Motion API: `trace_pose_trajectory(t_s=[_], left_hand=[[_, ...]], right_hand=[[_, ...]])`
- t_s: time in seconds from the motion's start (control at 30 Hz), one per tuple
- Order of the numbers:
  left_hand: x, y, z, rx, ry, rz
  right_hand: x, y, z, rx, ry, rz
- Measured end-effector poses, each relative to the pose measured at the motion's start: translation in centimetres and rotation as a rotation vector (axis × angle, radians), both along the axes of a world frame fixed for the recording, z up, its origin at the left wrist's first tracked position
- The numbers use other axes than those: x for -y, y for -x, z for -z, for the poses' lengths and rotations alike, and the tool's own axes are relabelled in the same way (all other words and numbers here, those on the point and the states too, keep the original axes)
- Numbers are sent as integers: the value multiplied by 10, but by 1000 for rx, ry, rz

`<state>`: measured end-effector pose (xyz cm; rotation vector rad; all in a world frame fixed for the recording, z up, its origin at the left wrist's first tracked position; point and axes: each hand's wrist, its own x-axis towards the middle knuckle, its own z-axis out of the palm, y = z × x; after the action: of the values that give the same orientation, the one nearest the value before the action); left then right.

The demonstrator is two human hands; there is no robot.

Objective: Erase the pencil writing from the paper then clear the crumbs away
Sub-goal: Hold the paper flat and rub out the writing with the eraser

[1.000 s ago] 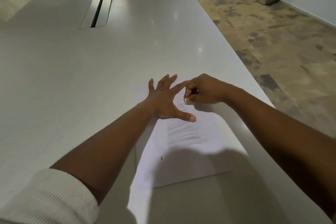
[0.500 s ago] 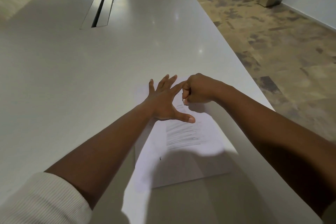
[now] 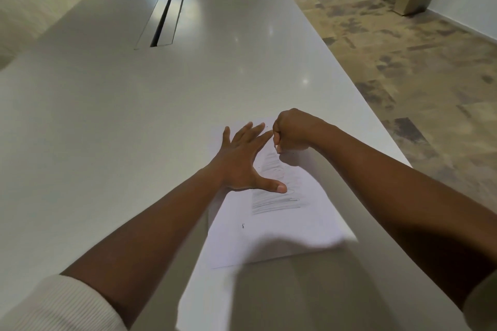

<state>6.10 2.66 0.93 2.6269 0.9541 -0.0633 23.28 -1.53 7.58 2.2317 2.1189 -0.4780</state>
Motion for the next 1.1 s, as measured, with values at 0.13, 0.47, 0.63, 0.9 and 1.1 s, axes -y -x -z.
trace_pose_trajectory(t_s=[0.13, 0.47, 0.63, 0.9, 1.1], left_hand=[[9, 3, -2, 6, -6, -12], [17, 11, 5, 45, -50, -54], [16, 11, 7, 47, -54, -55], [15, 10, 7, 38, -60, -54], [16, 10, 8, 25, -52, -64]], right_hand=[[4, 1, 3, 0, -42, 14], [26, 5, 12, -97, -197, 73], [46, 11, 17, -346, -230, 75], [43, 6, 28, -444, -262, 5], [21, -10, 30, -351, -397, 76]])
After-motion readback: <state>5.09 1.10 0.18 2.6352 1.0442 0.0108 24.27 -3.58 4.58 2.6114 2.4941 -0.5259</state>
